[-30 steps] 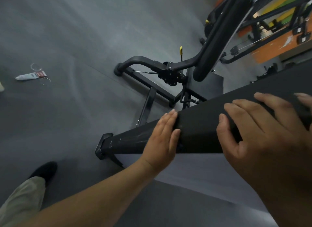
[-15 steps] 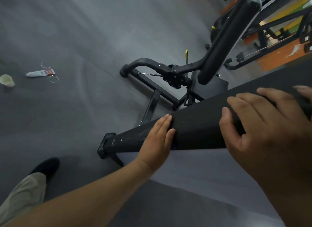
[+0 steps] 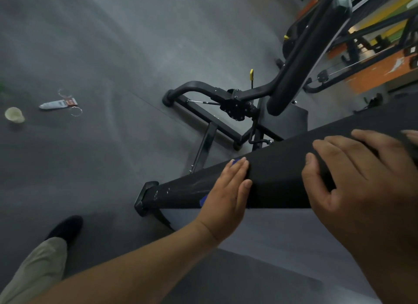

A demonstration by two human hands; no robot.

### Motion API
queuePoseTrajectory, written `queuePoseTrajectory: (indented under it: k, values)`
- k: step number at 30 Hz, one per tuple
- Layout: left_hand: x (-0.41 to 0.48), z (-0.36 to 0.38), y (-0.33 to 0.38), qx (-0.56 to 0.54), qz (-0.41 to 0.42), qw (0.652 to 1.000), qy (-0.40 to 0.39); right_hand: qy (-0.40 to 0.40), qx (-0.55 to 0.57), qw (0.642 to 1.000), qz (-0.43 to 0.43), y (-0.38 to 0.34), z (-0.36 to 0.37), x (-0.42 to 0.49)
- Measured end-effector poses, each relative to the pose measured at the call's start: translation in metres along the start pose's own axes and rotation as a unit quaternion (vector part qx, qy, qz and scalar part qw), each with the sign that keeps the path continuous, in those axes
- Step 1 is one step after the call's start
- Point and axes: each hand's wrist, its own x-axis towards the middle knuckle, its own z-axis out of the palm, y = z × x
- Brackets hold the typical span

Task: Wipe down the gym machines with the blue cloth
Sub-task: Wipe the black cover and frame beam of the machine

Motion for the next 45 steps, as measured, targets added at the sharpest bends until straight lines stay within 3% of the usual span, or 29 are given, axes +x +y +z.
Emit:
queuePoseTrajectory:
  k: [4, 7, 9, 13, 16, 19, 22, 24, 29, 34, 39, 42, 45]
  values:
    - [0.003, 0.005, 0.056, -0.023, 0.129, 0.991, 0.01, 0.009, -0.044, 0.999, 0.001, -0.007, -0.016, 0.004]
    - [0.012, 0.001, 0.054, -0.02, 0.187, 0.982, -0.006, 0.027, -0.075, 0.997, 0.003, -0.015, -0.028, 0.008]
    - [0.02, -0.005, 0.026, 0.009, 0.137, 0.99, -0.041, 0.025, -0.079, 0.996, 0.013, -0.018, -0.029, 0.011]
    - [0.029, -0.027, 0.004, -0.009, -0.087, 0.99, -0.108, 0.012, -0.064, 0.996, 0.067, -0.03, -0.028, 0.015]
    - [0.03, -0.037, 0.044, -0.038, -0.097, 0.985, -0.141, -0.016, -0.056, 0.992, 0.11, -0.04, -0.029, 0.017]
    - [0.03, -0.048, 0.103, -0.095, 0.053, 0.978, -0.178, -0.026, -0.024, 0.989, 0.147, -0.045, -0.036, 0.023]
    - [0.048, -0.059, 0.158, -0.101, 0.285, 0.936, -0.182, 0.023, -0.016, 0.982, 0.189, -0.039, -0.061, 0.031]
    - [0.063, -0.06, 0.185, -0.099, 0.377, 0.906, -0.165, 0.062, -0.037, 0.975, 0.21, -0.024, -0.088, 0.033]
    - [0.093, -0.065, 0.243, -0.167, 0.359, 0.888, -0.235, 0.106, -0.044, 0.969, 0.22, 0.02, -0.124, 0.027]
    - [0.117, -0.068, 0.273, -0.137, 0.463, 0.838, -0.254, 0.104, -0.007, 0.97, 0.218, 0.035, -0.129, 0.03]
    - [0.139, -0.081, 0.264, -0.068, 0.517, 0.812, -0.262, 0.066, -0.056, 0.965, 0.246, 0.031, -0.132, 0.04]
    - [0.164, -0.091, 0.265, -0.03, 0.554, 0.78, -0.291, 0.048, -0.09, 0.955, 0.277, 0.026, -0.125, 0.052]
    - [0.2, -0.098, 0.264, 0.019, 0.608, 0.726, -0.32, 0.063, -0.117, 0.947, 0.291, 0.021, -0.117, 0.057]
